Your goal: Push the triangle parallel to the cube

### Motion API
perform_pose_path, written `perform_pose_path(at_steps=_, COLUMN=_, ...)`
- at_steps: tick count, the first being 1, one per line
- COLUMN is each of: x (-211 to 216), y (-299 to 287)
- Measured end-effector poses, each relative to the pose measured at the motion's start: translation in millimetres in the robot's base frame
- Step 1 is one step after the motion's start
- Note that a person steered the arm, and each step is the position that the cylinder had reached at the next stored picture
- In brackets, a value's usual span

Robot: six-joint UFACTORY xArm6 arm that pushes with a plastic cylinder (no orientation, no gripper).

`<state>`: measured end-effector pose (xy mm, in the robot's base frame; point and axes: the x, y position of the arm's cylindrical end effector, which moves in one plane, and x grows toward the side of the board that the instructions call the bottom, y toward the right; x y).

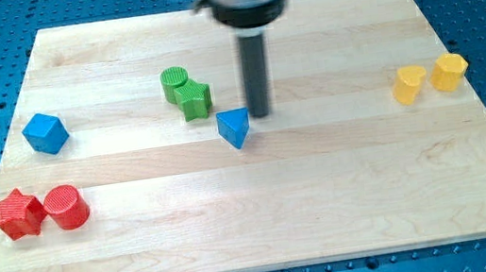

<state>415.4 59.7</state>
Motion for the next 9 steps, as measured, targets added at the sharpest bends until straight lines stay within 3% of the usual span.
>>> perform_pose_path(at_steps=2, x=73.0, y=-47.5)
perform_pose_path(at_steps=3, x=68.2, y=-63.9)
perform_pose_path(at_steps=4, x=46.3, y=-36.9)
perform_pose_path(at_steps=5, x=39.3, y=-65.7)
perform_pose_path(at_steps=6, x=51.5, y=-142.3)
perform_pose_path(at_steps=7, x=56.2, y=-97.6)
perform_pose_path(at_steps=8, x=27.2, y=-78.4)
perform_pose_path(at_steps=9, x=51.2, y=-132.1)
